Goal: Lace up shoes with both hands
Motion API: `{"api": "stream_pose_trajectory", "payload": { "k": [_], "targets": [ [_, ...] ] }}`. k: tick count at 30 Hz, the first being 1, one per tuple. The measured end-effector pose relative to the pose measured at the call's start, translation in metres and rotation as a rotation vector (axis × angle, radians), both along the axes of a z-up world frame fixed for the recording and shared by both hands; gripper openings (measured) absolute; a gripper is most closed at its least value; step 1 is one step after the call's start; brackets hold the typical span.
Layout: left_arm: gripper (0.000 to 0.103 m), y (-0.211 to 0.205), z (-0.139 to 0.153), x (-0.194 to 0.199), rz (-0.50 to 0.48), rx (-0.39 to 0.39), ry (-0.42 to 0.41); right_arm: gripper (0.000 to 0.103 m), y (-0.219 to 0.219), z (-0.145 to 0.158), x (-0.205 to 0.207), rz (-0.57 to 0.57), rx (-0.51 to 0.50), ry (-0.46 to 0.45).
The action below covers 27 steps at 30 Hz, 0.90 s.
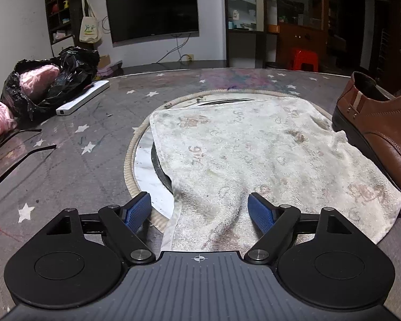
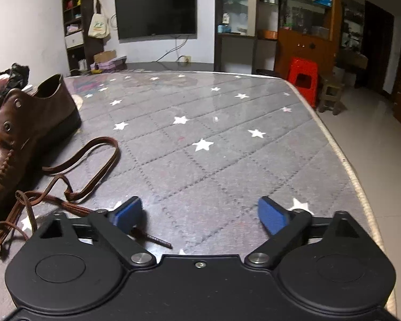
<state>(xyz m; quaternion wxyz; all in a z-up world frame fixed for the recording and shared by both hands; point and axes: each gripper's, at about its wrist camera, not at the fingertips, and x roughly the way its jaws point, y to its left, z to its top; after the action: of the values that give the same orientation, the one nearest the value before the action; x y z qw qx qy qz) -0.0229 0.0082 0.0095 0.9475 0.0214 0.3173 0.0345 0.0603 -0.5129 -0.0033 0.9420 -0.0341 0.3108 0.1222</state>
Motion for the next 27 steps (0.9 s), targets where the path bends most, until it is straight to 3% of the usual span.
{"api": "stream_pose_trajectory", "payload": {
  "k": [10,27],
  "targets": [
    [0.088,-0.002,-0.002,0.001,-0.014,-0.005,0.007,0.103,0.01,-0.001,0.007,0.008,0.0,0.009],
    [0.089,-0.003,-0.002,0.001,-0.013,-0.005,0.007,0.103,0.01,0.002,0.007,0.009,0.012,0.012]
  ]
}}
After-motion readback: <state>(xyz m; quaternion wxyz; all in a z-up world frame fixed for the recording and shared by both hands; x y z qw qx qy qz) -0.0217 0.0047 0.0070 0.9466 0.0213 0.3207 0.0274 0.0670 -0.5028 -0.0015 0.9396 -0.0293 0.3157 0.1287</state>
